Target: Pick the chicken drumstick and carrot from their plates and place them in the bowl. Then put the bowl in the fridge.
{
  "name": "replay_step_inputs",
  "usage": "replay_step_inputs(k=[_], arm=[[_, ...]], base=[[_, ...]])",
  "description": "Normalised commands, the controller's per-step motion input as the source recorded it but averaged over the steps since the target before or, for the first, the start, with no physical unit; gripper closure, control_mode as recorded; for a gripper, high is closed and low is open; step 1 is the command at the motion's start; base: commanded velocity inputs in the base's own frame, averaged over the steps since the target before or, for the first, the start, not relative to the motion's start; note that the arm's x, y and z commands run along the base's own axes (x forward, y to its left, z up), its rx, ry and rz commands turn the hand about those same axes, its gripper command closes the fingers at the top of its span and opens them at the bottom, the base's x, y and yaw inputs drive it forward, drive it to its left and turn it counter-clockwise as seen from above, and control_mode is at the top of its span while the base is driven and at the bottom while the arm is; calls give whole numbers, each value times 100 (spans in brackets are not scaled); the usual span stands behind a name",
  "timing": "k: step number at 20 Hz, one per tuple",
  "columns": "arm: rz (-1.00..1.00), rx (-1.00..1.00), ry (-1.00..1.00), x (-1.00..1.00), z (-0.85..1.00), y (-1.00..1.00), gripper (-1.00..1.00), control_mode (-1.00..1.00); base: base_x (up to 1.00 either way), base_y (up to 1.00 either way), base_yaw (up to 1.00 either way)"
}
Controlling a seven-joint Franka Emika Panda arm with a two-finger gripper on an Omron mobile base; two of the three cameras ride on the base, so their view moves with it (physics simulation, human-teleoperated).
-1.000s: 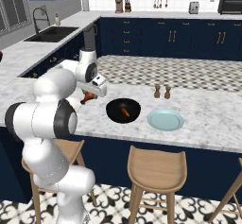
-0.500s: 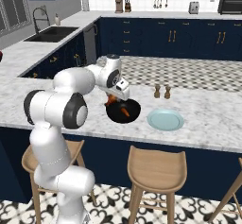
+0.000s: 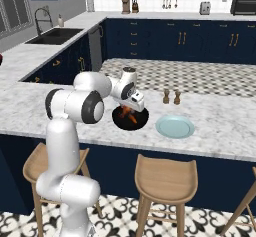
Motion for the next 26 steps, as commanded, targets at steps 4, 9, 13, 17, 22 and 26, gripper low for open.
replay_step_inputs(k=[4,9,13,17,22,26], arm=[[0,0,0,14,-44,-4,100,-100],[0,0,1,13,-25,-3,-100,-100],[0,0,0,3,0,0,-100,-100],[0,0,0,-3,27,0,-100,-100],[0,0,0,-17,39,0,-100,-100],[1,-6,-2,-64,36,55,-100,-100]], base=[[0,0,0],[0,0,0],[0,0,0],[0,0,0],[0,0,0],[0,0,0]])
